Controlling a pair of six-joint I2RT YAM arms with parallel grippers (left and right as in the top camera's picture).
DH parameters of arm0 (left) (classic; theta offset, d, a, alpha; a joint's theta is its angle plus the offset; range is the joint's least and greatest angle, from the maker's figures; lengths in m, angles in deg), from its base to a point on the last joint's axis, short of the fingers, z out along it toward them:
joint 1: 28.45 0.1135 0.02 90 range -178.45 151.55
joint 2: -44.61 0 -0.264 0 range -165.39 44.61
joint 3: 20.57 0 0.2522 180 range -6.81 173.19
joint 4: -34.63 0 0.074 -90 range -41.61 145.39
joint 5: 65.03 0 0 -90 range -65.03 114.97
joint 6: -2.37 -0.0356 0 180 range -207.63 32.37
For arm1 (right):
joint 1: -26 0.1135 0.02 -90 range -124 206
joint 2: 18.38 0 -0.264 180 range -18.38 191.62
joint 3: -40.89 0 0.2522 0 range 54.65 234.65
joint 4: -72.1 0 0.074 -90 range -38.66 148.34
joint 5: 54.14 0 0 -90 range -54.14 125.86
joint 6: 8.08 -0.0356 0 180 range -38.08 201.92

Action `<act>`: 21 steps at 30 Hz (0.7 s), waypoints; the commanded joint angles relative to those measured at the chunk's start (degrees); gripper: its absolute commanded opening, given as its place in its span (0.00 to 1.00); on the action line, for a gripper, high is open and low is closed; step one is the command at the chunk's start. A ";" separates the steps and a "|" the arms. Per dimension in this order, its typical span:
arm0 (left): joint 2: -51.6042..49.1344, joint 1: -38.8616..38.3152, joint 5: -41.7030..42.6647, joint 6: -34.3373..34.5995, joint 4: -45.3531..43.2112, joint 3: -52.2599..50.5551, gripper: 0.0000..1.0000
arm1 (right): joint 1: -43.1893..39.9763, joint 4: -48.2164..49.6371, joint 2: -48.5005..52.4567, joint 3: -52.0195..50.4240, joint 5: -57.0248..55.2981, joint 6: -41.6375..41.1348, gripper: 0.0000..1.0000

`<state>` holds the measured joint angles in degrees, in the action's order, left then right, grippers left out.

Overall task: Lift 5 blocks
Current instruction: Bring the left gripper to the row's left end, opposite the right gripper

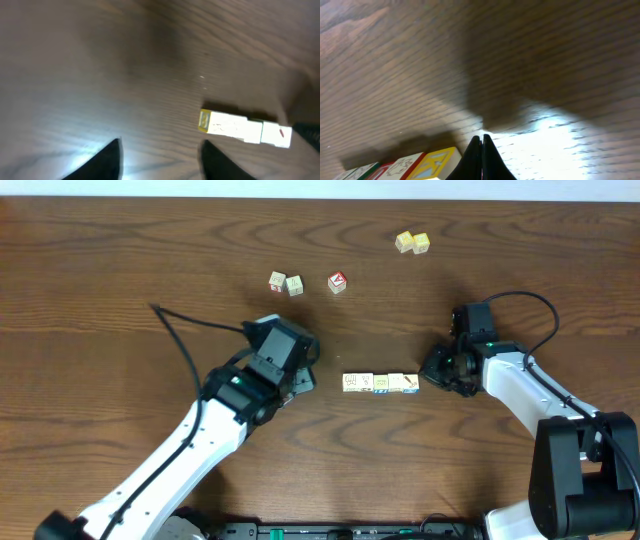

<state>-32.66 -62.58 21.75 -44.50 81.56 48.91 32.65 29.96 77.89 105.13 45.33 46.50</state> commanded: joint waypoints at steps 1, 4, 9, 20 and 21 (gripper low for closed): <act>-2.51 0.31 2.58 -5.62 -2.99 -0.37 0.36 | 0.31 0.07 0.02 -0.20 -3.69 -0.55 0.01; -6.38 0.31 2.60 -6.05 -7.15 -0.37 0.22 | 0.31 0.07 0.02 -0.20 -4.00 -0.55 0.01; -13.25 0.33 2.60 -5.99 -12.68 -0.37 0.07 | 0.31 -0.61 0.00 -0.20 -3.17 -0.52 0.01; -18.60 0.31 2.60 -5.33 -14.21 -0.37 0.07 | 0.33 -2.40 0.00 -0.22 -3.19 -0.52 0.01; -18.60 0.31 2.60 -5.31 -14.21 -0.37 0.07 | 0.39 -2.62 0.00 -0.22 -3.19 -0.52 0.01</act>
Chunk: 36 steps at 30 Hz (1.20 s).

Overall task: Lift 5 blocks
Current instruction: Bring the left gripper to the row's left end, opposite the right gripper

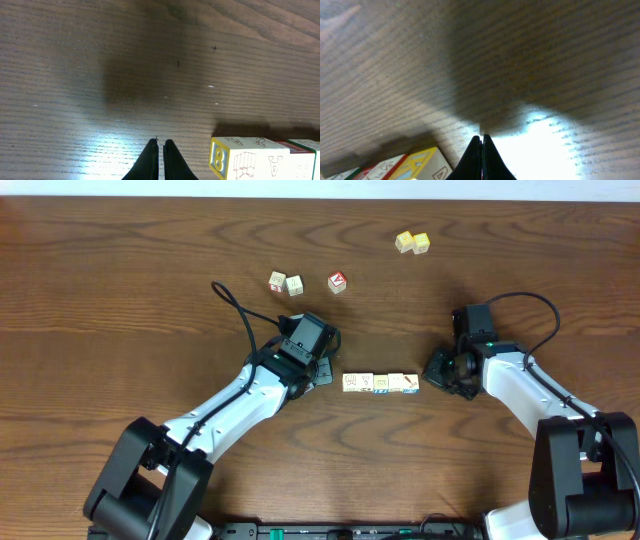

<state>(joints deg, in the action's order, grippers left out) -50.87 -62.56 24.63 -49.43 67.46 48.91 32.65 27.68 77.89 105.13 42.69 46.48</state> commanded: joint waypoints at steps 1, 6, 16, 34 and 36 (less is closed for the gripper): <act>-0.39 0.28 -0.28 0.09 -0.07 -0.37 0.07 | 0.61 -0.46 0.00 -0.22 -0.55 -0.50 0.01; -1.99 0.28 -0.28 0.33 -0.15 -0.37 0.07 | 1.88 -0.87 0.00 -0.22 -0.59 -0.50 0.01; -6.34 0.28 7.85 0.17 -5.51 -0.37 0.07 | 1.97 -0.79 0.02 -0.24 -0.57 -0.17 0.01; -7.26 -3.26 7.87 2.62 -3.76 -0.37 0.07 | 2.08 -0.37 0.02 -0.26 3.13 5.95 0.01; -7.26 -3.28 8.13 2.64 -3.50 -0.39 0.07 | 2.08 -0.37 0.02 -0.31 4.15 7.04 0.01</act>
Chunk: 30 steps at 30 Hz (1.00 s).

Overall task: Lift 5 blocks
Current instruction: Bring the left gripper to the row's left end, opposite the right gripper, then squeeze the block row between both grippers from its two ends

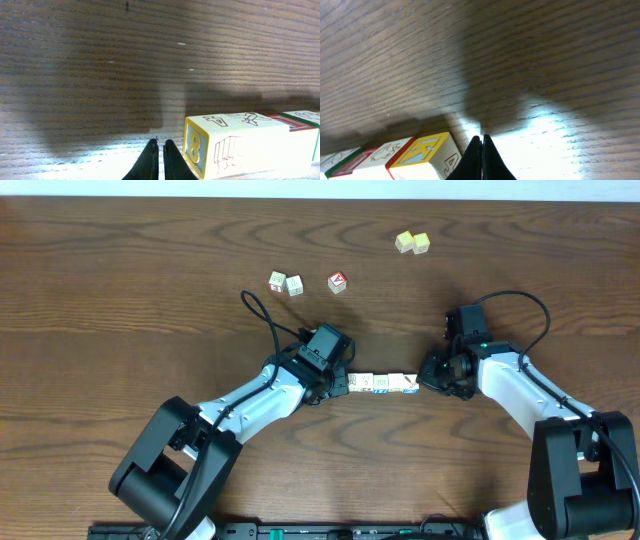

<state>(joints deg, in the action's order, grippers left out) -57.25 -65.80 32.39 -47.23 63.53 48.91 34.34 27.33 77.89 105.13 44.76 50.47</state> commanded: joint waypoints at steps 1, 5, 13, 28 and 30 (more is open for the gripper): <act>-0.87 -0.04 0.63 0.46 0.61 -0.37 0.07 | 0.39 -0.04 0.02 -0.35 2.12 3.08 0.01; -0.87 -0.04 0.72 0.42 0.61 -0.37 0.07 | 0.39 0.15 0.02 -0.46 2.14 3.67 0.01; -0.87 -0.04 0.74 0.39 0.63 -0.39 0.07 | 0.39 0.15 0.02 -0.55 3.89 5.68 0.01; -0.87 -0.04 0.74 0.37 0.63 -0.39 0.07 | -1.03 0.85 0.90 -0.57 7.08 9.44 0.01; -0.87 -0.04 0.76 0.37 0.63 -0.39 0.07 | -1.75 1.05 1.42 -0.57 8.94 10.78 0.01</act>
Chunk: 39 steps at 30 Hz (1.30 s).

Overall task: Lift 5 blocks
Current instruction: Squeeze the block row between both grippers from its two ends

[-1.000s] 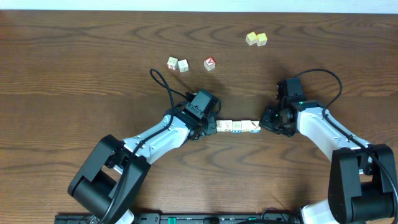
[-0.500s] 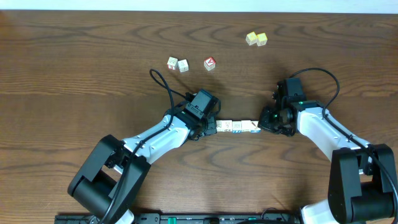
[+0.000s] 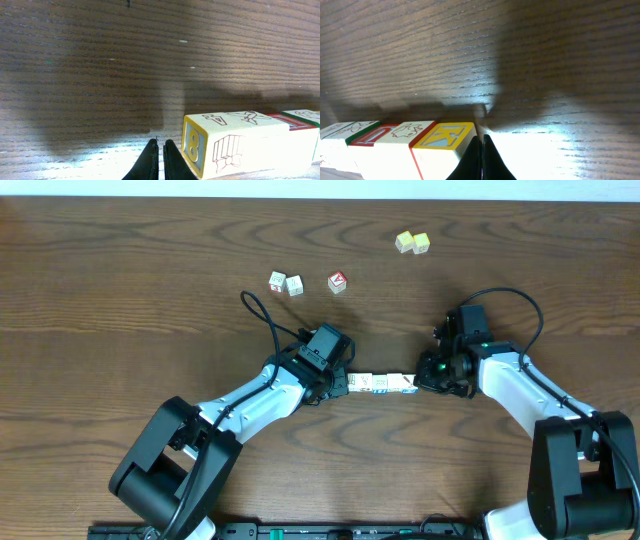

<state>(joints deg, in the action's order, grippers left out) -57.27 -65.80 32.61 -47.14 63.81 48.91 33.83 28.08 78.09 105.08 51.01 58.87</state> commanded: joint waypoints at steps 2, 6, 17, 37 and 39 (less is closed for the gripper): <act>-0.85 -0.04 0.55 0.28 0.33 -0.39 0.07 | -1.79 0.35 1.66 -0.52 3.37 2.60 0.01; -0.85 -0.11 0.96 0.28 0.31 -0.39 0.07 | -2.71 0.85 2.80 -0.52 5.01 2.56 0.01; -0.85 -0.15 0.98 0.31 0.11 -0.39 0.07 | -2.71 1.11 3.08 -0.52 6.82 2.99 0.01; -0.85 -0.15 2.49 0.26 -0.37 -0.39 0.07 | -2.60 1.25 3.08 -0.52 7.67 3.04 0.01; -0.85 -0.15 2.49 0.26 -0.52 -0.39 0.07 | -2.38 1.66 3.08 -0.52 8.72 4.15 0.01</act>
<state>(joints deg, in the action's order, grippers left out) -57.27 -65.80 35.14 -47.14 63.40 48.91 31.45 29.15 80.63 105.04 57.55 60.88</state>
